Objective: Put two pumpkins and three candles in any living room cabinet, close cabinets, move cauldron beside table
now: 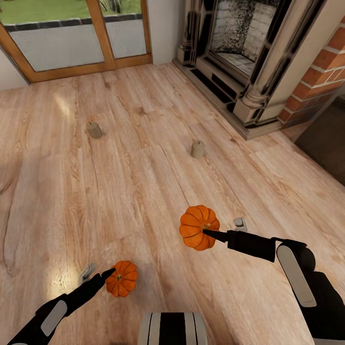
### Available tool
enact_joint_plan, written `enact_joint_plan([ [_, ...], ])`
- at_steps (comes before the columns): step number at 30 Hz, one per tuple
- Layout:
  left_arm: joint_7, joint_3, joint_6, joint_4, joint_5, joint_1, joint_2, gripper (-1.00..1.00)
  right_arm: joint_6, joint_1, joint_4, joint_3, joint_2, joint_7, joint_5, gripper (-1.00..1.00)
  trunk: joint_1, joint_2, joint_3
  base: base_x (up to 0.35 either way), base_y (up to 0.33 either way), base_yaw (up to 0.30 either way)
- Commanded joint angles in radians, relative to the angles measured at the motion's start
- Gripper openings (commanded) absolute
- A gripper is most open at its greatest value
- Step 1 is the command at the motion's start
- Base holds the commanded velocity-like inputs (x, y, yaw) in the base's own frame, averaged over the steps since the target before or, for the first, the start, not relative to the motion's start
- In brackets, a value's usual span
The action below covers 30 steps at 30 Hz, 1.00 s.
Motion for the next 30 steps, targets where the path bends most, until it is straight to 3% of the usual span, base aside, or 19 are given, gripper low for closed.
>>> enact_joint_plan([
  [1, -0.002, 0.002, 0.008, 0.0, 0.007, 0.0, 0.0, 1.0, 0.005, -0.001, 0.0, -0.001, 0.0, 0.005, 0.002, -1.0, 0.0, 0.0, -0.001, 0.0, 0.0, 0.0],
  [24, 0.001, 0.0, 0.007, 0.008, 0.007, 0.0, 0.004, 1.0, 0.005, -0.001, 0.001, -0.001, 0.0, 0.003, 0.002, -1.0, 0.003, -0.002, -0.028, 0.0, 0.0, 0.0],
  [30, 0.056, 0.001, 0.005, 0.011, 0.007, 0.0, 0.002, 1.0, 0.005, -0.001, 0.001, -0.001, 0.0, 0.003, 0.002, -1.0, 0.004, -0.003, -0.039, 0.0, 0.0, 0.0],
])
